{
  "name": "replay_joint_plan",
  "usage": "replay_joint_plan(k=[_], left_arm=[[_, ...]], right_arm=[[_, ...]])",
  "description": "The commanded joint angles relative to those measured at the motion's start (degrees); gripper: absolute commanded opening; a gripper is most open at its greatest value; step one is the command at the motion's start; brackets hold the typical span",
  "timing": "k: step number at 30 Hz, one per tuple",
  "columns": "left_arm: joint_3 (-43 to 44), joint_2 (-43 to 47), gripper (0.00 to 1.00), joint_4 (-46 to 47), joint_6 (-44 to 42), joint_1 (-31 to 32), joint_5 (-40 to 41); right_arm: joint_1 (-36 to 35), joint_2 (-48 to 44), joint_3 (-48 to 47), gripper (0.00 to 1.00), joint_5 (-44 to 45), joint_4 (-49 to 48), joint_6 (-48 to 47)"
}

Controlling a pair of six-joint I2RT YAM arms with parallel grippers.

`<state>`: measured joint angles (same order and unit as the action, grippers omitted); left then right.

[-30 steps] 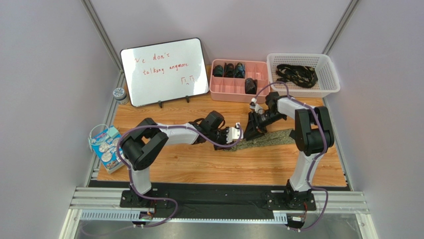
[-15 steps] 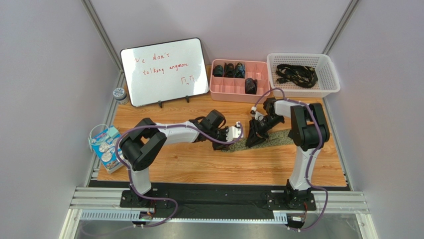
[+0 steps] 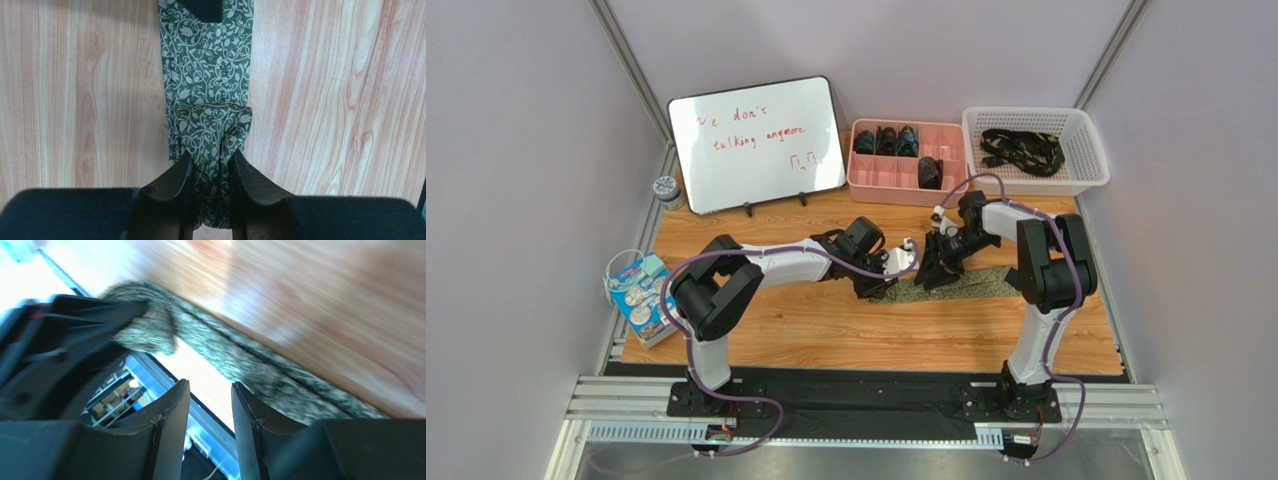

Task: Roll the ties
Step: Roll the tie at the center of the board.

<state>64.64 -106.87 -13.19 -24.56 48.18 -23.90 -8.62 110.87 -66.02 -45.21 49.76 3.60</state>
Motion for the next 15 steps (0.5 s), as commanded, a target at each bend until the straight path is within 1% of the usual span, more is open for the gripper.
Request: replay_joint_plan(k=[1,3,8,12,15], left_arm=[[-0.22,-1.85,0.10,-5.09,1.44,-0.20,3.07],[-0.31,-2.03,0.10,-4.92,1.35,-0.20,2.98],[-0.57,-2.03,0.11,-4.48,0.91,-0.28,2.72],[-1.18,-2.20,0.11,-3.77,1.26,-0.37,2.63],[-1.01,-2.55,0.12,-3.69,1.70,-0.37,2.54]], right_arm=[[-3.32,-2.24,-1.74,0.43,-6.02,-6.95,4.13],[-5.16,-0.48,-2.18,0.44,-6.82,-8.26,5.01],[-7.11,2.16,-1.22,0.49,-9.10,-13.10,7.91],[-8.78,4.26,-0.95,0.50,-9.54,-16.26,8.97],[-9.13,5.06,0.18,0.42,-9.81,-17.49,9.58]])
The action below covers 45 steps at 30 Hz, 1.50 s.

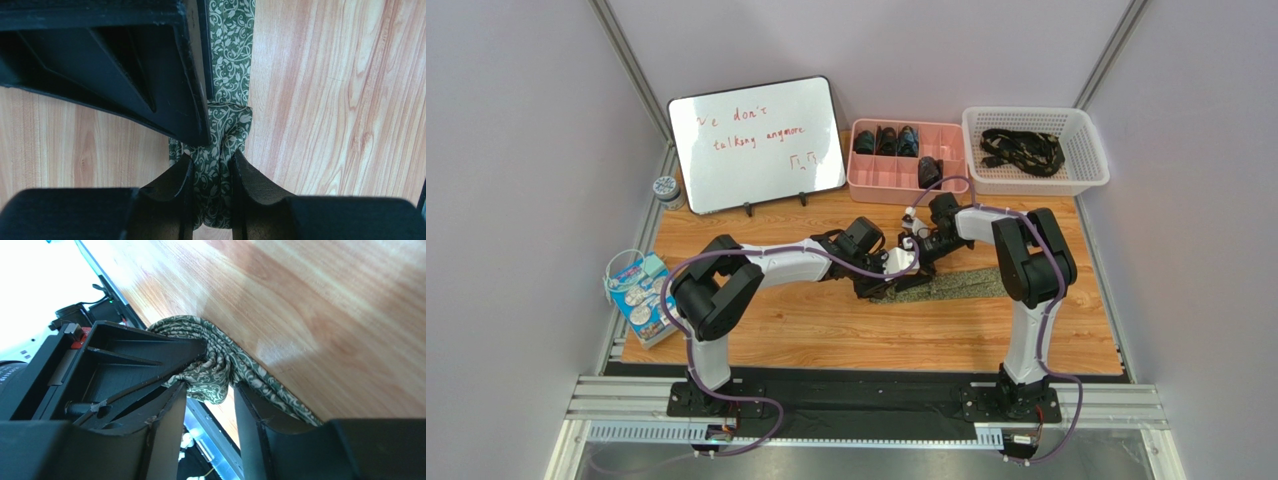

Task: Roll the ties
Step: Roll the tie at the center of the board.

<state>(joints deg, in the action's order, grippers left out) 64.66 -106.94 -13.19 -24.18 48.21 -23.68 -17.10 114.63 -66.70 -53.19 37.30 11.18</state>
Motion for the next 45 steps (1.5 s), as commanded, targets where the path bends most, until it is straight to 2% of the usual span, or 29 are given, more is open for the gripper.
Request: replay_joint_plan(k=[1,3,4,7,11,13,14,15,16,25,26,29,31,32,34,38,40,42,45], left_arm=[[-1.03,-2.66,0.12,-3.68,1.42,-0.48,2.24],[-0.94,-2.84,0.13,-3.51,1.77,-0.57,2.32],[-0.94,-2.93,0.14,-3.42,1.95,-0.74,2.32],[-0.33,-3.54,0.18,-3.51,2.91,-1.18,2.32],[0.37,-2.93,0.34,-3.51,4.49,-2.59,1.36],[-1.20,0.84,0.47,-0.71,7.55,-4.34,-0.04],[-1.82,4.16,0.73,0.26,8.10,-4.87,-0.92],[-3.39,5.93,0.91,2.27,8.54,-5.57,-2.23],[-4.45,7.69,0.99,3.34,8.89,-5.75,-2.25],[-14.46,25.62,1.00,7.64,11.79,-6.02,-1.45],[-17.96,29.64,0.99,10.87,11.27,-6.02,-2.59],[-27.61,34.41,1.00,19.66,3.64,-6.02,-12.33],[-28.28,33.47,0.99,18.56,2.74,-6.02,-13.41],[-24.62,30.59,1.00,13.51,1.78,-6.19,-12.45],[-21.35,27.15,0.99,10.56,1.68,-7.77,-18.04],[-27.03,21.97,1.00,36.66,9.85,-6.03,-12.99],[-26.96,18.89,1.00,40.59,11.08,-4.53,-7.36],[-26.61,14.23,1.00,46.22,13.37,-3.73,-4.28],[-25.82,9.30,0.98,51.33,12.50,-2.24,-1.90]], right_arm=[[-0.74,1.56,1.39,0.34,-1.48,-5.04,2.00],[-0.74,1.91,1.83,0.23,-0.96,-5.04,1.74],[-0.83,2.09,2.01,0.12,-0.60,-4.96,1.74],[-0.65,2.26,2.18,0.00,0.71,-4.96,1.65],[-0.56,2.36,2.27,0.00,3.70,-5.13,1.83],[-0.65,2.18,2.45,0.00,5.98,-5.48,1.92],[-0.65,2.00,2.54,0.00,6.60,-5.48,2.00],[-0.65,1.83,2.54,0.00,7.30,-5.48,2.09],[-0.65,1.74,2.62,0.00,8.96,-5.40,2.00],[-0.65,0.69,2.36,0.00,14.51,-5.31,1.48],[-0.65,0.51,2.27,0.00,14.52,-5.31,1.22],[-0.91,-0.11,2.54,0.00,14.69,-4.96,-0.36],[-1.53,-0.54,2.62,0.00,15.04,-4.52,-2.46],[-1.79,-0.98,2.71,0.00,15.13,-4.34,-2.91],[-1.88,-0.99,2.97,0.00,14.52,-4.16,-3.36],[-1.97,-0.90,3.68,0.00,13.81,-4.51,-3.01],[-1.88,-0.72,3.94,0.00,13.64,-4.51,-3.09],[-1.88,-0.55,3.85,0.00,13.64,-4.60,-3.09],[-1.79,-0.37,4.03,0.00,13.55,-4.78,-2.83]])
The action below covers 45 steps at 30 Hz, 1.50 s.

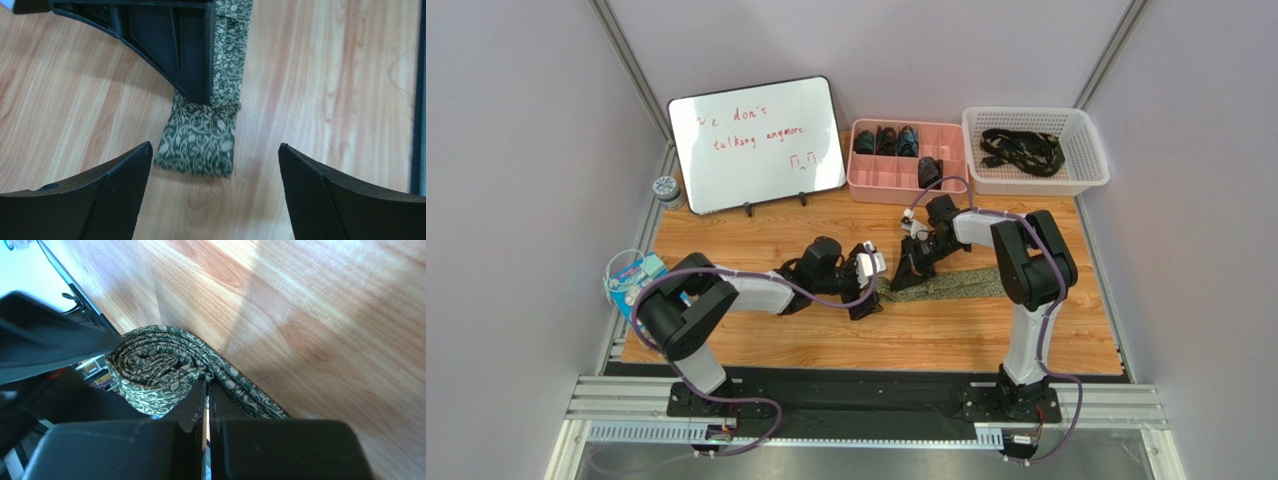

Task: Roll the ties
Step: Roll the tie at the center of the board.

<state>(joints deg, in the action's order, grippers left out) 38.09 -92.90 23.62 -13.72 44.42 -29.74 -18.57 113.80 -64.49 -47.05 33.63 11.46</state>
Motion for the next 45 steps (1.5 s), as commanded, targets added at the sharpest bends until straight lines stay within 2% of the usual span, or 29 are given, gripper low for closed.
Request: replay_joint_plan(k=[1,6,9,12,13,16,18,21,23,26,38,40,45], left_arm=[[1.20,-5.79,0.95,14.79,1.68,1.80,4.33],[2.70,-10.10,0.84,15.05,0.88,2.77,6.53],[2.78,-11.16,0.74,14.44,2.02,2.86,6.88],[3.92,-12.04,0.58,13.04,3.52,3.04,8.20],[4.71,-12.39,0.45,11.55,3.43,3.12,8.12],[6.55,-11.78,0.21,5.07,1.43,3.21,8.38],[7.09,-10.99,0.12,1.27,-0.51,3.12,8.29],[7.44,-8.53,0.05,-7.32,-3.77,3.04,7.85],[7.62,-7.74,0.04,-10.16,-5.44,3.04,7.94],[9.37,-7.90,0.02,-15.95,-7.28,3.04,9.43],[21.06,-8.96,0.03,-33.98,-12.47,3.74,15.05],[22.91,-9.84,0.04,-37.41,-13.78,4.62,16.02],[24.57,-13.08,0.10,-39.96,-13.71,5.93,16.55]], right_arm=[[-0.33,0.72,1.65,0.00,7.06,-1.11,-3.03],[0.02,1.25,1.38,0.00,5.66,-1.37,-2.15],[0.20,0.90,1.82,0.00,4.86,-1.81,-1.45],[0.20,0.81,2.35,0.00,4.07,-2.60,-0.22],[0.20,0.72,2.52,0.00,3.81,-2.86,0.05],[0.20,0.55,2.26,0.01,2.93,-1.56,0.58],[0.64,-0.77,1.21,0.09,2.23,0.11,0.05],[3.09,-2.79,-1.60,0.16,0.64,5.64,-2.67],[5.20,-3.49,-3.44,0.26,0.55,11.44,-6.26],[7.84,-4.46,-5.47,0.34,1.78,16.72,-10.56],[9.16,2.04,-4.15,0.29,10.13,17.97,-12.96],[9.51,1.70,-5.46,0.30,8.47,17.88,-12.43],[9.60,-3.40,-4.95,0.34,-2.25,12.80,-7.08]])
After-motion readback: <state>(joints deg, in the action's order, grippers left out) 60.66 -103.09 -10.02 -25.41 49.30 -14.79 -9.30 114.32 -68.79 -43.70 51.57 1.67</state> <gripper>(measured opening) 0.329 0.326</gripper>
